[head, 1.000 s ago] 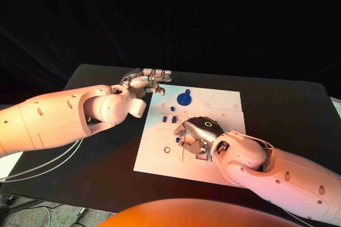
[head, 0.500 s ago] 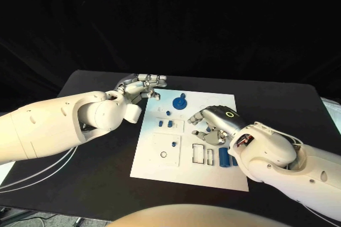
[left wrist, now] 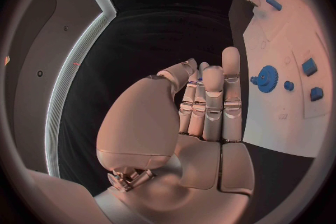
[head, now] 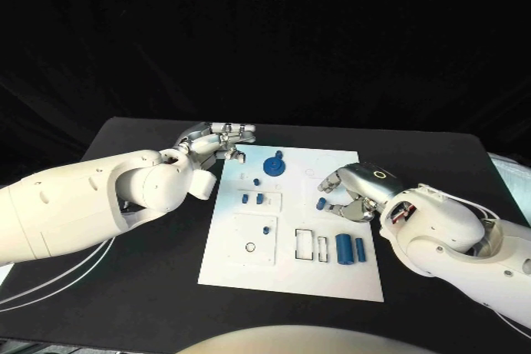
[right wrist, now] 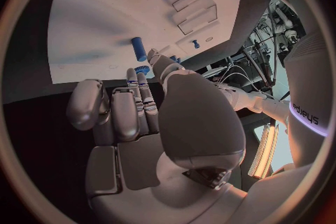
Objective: Assemble the parts on the task board
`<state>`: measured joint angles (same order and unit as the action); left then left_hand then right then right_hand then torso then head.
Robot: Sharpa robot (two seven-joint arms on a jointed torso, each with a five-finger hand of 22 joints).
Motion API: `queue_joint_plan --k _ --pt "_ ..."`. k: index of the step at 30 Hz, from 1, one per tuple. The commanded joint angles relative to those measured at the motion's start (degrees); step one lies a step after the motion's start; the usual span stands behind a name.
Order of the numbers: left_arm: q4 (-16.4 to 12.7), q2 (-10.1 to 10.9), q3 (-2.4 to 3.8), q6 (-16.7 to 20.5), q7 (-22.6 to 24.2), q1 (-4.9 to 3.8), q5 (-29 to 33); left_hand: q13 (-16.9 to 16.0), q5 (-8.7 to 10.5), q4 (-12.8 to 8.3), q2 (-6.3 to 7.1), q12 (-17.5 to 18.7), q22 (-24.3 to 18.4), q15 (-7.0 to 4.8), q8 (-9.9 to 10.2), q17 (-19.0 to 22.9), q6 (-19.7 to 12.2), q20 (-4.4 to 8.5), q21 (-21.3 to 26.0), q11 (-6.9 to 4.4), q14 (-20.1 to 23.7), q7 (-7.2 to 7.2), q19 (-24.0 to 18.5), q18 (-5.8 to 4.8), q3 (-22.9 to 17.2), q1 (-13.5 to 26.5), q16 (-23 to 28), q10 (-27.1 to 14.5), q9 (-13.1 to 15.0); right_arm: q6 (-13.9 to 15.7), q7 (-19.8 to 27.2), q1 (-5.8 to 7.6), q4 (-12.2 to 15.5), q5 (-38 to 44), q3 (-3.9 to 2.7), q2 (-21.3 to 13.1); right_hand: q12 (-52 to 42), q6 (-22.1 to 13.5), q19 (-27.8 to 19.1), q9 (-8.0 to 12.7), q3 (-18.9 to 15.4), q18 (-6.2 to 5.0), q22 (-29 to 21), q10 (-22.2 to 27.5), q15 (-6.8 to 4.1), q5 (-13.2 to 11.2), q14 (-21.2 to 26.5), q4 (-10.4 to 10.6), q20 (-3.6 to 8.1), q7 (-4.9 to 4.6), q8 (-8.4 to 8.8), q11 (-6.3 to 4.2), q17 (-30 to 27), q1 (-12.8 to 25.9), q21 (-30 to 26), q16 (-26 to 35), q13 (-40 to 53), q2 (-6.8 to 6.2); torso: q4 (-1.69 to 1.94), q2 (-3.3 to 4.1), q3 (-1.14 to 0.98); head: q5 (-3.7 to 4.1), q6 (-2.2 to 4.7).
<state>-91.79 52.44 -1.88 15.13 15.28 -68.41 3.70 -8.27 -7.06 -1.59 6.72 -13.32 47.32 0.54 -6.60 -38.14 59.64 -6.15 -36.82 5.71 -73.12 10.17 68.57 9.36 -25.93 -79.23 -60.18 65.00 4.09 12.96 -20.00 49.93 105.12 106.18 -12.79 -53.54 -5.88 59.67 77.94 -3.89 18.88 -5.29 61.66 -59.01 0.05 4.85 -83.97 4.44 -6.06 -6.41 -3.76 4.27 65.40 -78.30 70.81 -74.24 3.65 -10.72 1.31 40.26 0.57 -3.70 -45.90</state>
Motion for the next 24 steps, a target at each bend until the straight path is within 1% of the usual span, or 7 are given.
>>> queue_joint_plan --k 1,3,8,12,16,21,24 --pt "-0.11 -0.02 0.02 -1.10 0.36 0.00 -0.96 -0.07 -0.16 -0.24 -0.05 -0.20 -0.07 0.08 -0.21 0.03 -0.54 -0.12 0.32 -0.13 0.49 -0.03 -0.09 1.07 0.17 -0.32 -0.15 -0.35 -0.09 -2.94 -0.67 0.02 -0.28 1.08 -0.02 0.27 -0.41 0.34 0.09 -0.03 -0.52 -0.57 -0.08 -0.24 -0.45 -0.07 -1.95 0.30 0.59 0.28 -0.03 -0.20 -0.16 -1.20 -0.25 0.43 0.06 0.45 0.15 0.01 0.06 0.02 0.03" --pt "-0.10 0.00 0.01 -1.10 0.37 0.00 -1.01 -0.07 -0.16 -0.24 -0.05 -0.20 -0.07 0.08 -0.21 0.03 -0.54 -0.12 0.32 -0.13 0.49 -0.03 -0.09 1.07 0.17 -0.32 -0.15 -0.35 -0.09 -3.30 -0.43 0.01 -0.43 1.10 -0.02 0.40 -0.98 1.10 0.19 -0.13 -0.58 -0.54 -0.04 -1.08 -0.56 -0.07 -1.95 0.54 0.72 0.21 -0.20 -0.36 -0.37 -1.60 -0.24 0.58 0.11 0.85 0.06 0.05 0.01 -0.11 -0.03" --pt "-0.18 0.05 0.01 -1.11 0.46 0.01 -1.06 -0.07 -0.16 -0.24 -0.05 -0.20 -0.07 0.08 -0.21 0.03 -0.54 -0.12 0.32 -0.13 0.49 -0.03 -0.09 1.07 0.17 -0.32 -0.15 -0.35 -0.09 -4.02 0.17 -0.04 -0.80 0.99 -0.01 0.92 -1.79 2.66 0.45 -0.27 -0.01 -0.48 0.18 -2.55 -0.75 -0.10 -1.90 0.85 0.85 0.34 -0.49 -0.60 -0.91 -2.41 -0.10 0.97 0.06 1.69 -0.06 0.06 0.06 -0.14 -0.14" --pt "-0.21 0.06 0.02 -1.13 0.50 0.01 -1.07 -0.07 -0.16 -0.24 -0.05 -0.20 -0.07 0.08 -0.21 0.03 -0.54 -0.12 0.32 -0.13 0.49 -0.03 -0.09 1.07 0.17 -0.32 -0.15 -0.35 -0.09 -4.27 0.49 -0.08 -1.14 0.88 0.01 1.50 -2.13 3.36 0.61 -0.29 0.57 -0.43 0.33 -3.48 -0.73 -0.25 -1.96 1.11 0.86 0.36 -0.51 -0.58 -0.85 -2.72 0.01 0.93 0.01 2.18 -0.03 0.05 0.05 -0.11 -0.23" --pt "-0.20 0.08 0.02 -1.14 0.49 0.01 -1.08 -0.07 -0.16 -0.24 -0.05 -0.20 -0.07 0.08 -0.21 0.03 -0.54 -0.12 0.32 -0.13 0.49 -0.03 -0.09 1.07 0.17 -0.32 -0.15 -0.35 -0.09 -4.58 0.60 -0.12 -1.53 0.80 0.04 1.95 -2.31 3.97 0.68 -0.31 1.10 -0.43 0.35 -4.22 -0.77 -0.43 -1.99 1.41 0.89 0.45 -0.51 -0.63 -0.88 -2.86 0.02 0.94 -0.02 2.53 0.10 0.05 0.01 -0.06 -0.34" --pt "-0.17 0.13 0.02 -1.16 0.45 0.01 -1.08 -0.07 -0.16 -0.24 -0.05 -0.20 -0.07 0.08 -0.21 0.03 -0.54 -0.12 0.32 -0.13 0.49 -0.03 -0.09 1.07 0.17 -0.32 -0.15 -0.35 -0.09 -5.01 0.49 -0.15 -2.32 0.78 0.10 2.57 -2.34 4.60 0.83 -0.32 1.79 -0.38 0.57 -4.92 -0.82 -0.73 -2.06 1.60 0.93 0.47 -0.49 -0.66 -0.68 -3.14 0.17 0.79 -0.04 2.88 0.09 0.04 0.03 -0.18 -0.47" --pt "-0.14 0.12 0.02 -1.23 0.39 0.01 -1.08 -0.07 -0.16 -0.24 -0.05 -0.20 -0.07 0.08 -0.21 0.03 -0.54 -0.12 0.32 -0.13 0.49 -0.03 -0.09 1.07 0.17 -0.32 -0.15 -0.35 -0.09 -5.39 0.37 -0.19 -3.20 0.95 0.18 3.21 -2.35 4.98 0.94 -0.34 2.25 -0.35 0.73 -5.41 -0.85 -0.83 -2.11 1.60 0.97 0.45 -0.48 -0.68 -0.57 -3.40 0.29 0.69 -0.02 3.04 0.00 0.03 -0.01 -0.29 -0.57"
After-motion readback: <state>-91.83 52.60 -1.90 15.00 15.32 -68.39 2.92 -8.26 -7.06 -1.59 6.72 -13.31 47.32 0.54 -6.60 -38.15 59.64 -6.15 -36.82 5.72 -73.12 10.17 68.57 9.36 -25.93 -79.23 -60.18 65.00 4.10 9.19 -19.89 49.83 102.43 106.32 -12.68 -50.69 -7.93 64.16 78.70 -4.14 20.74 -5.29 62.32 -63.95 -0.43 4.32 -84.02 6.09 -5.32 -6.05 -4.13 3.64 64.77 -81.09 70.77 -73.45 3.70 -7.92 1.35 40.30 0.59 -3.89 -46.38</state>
